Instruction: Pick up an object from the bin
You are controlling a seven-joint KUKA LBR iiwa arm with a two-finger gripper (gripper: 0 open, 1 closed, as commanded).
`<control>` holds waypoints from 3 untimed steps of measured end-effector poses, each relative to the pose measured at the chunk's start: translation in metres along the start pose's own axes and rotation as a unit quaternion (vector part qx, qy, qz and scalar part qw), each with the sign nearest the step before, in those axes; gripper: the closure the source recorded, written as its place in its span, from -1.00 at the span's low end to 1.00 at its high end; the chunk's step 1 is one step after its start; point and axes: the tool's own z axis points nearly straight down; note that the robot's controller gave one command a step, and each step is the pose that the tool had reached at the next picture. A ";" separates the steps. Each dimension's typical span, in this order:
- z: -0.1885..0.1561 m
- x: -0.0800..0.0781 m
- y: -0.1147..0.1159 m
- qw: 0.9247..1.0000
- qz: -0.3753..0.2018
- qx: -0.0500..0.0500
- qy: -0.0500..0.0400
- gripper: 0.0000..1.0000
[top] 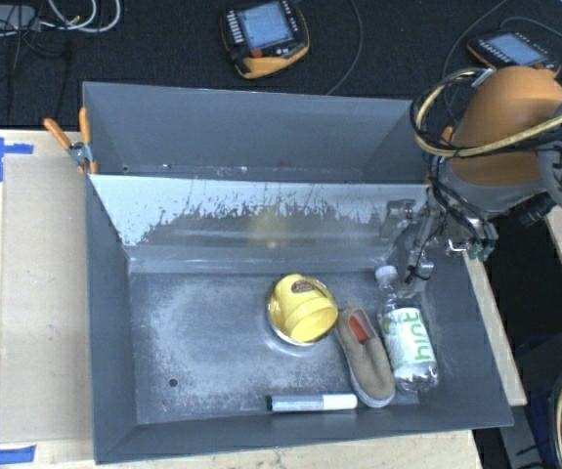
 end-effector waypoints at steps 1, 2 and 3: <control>-0.044 0.015 0.080 0.996 -0.086 -0.001 -0.002 -1.00; -0.034 0.036 0.140 0.990 -0.143 -0.003 -0.001 -1.00; -0.047 0.110 0.203 0.978 -0.207 -0.004 0.001 -1.00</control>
Offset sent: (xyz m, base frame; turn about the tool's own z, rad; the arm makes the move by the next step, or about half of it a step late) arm -0.0154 0.0768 0.0428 -0.1705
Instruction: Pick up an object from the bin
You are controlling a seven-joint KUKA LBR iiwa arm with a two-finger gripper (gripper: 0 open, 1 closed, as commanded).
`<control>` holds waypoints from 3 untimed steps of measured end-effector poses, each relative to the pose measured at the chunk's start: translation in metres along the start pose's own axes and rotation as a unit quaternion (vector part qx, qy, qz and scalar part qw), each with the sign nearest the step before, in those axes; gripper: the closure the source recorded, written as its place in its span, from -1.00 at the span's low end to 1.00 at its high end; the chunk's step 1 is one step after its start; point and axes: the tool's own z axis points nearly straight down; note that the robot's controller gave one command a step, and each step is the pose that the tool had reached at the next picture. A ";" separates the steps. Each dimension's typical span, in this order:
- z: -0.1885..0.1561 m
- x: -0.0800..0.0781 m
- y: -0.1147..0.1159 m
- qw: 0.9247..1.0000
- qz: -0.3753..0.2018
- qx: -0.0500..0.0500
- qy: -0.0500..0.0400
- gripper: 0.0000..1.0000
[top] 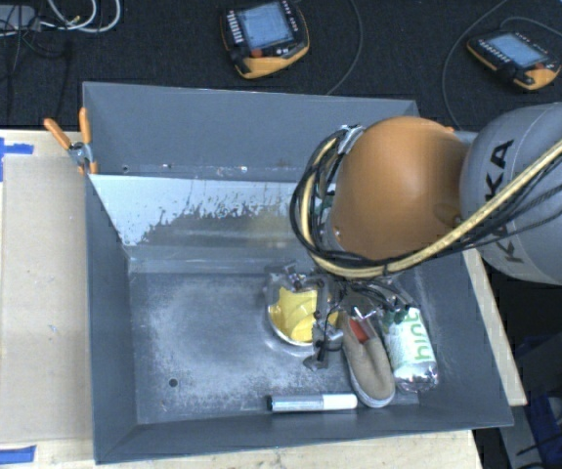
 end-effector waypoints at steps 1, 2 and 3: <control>-0.028 0.009 0.014 1.000 -0.022 0.000 -0.001 -1.00; -0.053 0.013 0.001 0.998 -0.059 0.000 -0.003 -1.00; -0.080 0.020 0.021 0.996 -0.090 0.000 -0.005 -1.00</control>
Offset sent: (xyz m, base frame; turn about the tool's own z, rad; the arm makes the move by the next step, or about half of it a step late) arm -0.0141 0.0084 0.0278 -0.0467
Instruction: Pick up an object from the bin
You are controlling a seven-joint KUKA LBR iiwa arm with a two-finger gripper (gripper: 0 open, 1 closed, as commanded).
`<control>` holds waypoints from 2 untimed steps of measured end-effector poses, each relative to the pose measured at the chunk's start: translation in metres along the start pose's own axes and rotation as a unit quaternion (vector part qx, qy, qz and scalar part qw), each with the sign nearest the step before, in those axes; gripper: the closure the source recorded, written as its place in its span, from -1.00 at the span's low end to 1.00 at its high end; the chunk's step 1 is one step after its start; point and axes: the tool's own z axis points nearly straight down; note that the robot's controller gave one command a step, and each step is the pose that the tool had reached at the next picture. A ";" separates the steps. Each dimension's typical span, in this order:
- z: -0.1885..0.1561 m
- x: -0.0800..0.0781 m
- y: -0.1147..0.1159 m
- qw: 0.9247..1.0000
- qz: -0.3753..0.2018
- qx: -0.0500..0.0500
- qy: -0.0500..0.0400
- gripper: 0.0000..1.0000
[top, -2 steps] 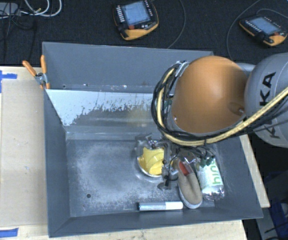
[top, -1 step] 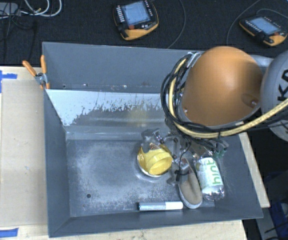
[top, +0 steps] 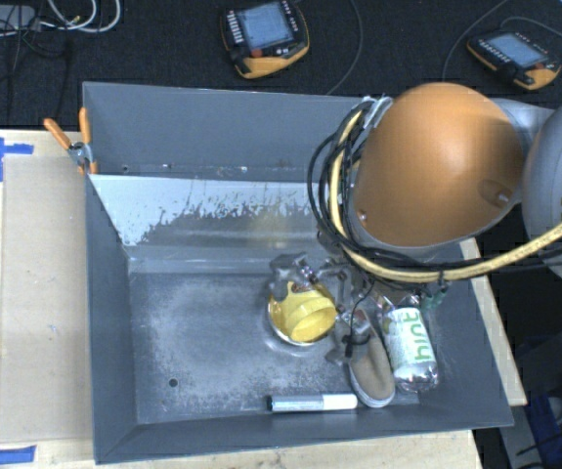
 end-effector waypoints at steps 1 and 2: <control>-0.053 0.013 -0.003 0.997 -0.080 0.001 -0.002 -1.00; -0.045 0.011 -0.006 0.985 -0.171 0.000 -0.002 -1.00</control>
Offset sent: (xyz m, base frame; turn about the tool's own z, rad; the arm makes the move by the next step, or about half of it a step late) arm -0.0101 -0.0112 0.0525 -0.1631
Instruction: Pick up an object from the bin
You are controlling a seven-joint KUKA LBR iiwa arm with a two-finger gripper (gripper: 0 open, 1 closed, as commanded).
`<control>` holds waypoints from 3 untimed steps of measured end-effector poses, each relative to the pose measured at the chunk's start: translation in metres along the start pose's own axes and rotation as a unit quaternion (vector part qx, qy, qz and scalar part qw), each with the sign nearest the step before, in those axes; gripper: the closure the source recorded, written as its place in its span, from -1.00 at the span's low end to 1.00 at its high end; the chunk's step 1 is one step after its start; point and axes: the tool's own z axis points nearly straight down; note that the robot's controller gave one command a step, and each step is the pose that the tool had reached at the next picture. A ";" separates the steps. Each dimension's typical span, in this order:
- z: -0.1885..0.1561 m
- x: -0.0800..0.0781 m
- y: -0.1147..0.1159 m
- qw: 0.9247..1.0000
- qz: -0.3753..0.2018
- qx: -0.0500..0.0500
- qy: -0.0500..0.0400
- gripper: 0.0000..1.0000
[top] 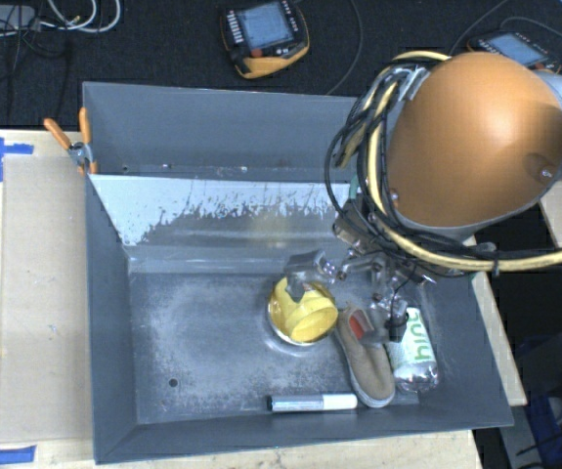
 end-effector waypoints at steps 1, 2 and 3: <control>0.000 0.000 0.000 1.000 0.001 0.000 0.000 1.00; -0.007 -0.011 -0.017 0.996 -0.092 0.000 -0.001 1.00; 0.021 -0.080 0.019 0.983 -0.185 -0.001 -0.002 1.00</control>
Offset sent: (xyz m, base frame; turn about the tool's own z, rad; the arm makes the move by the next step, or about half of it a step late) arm 0.0000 0.0000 0.0000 0.0000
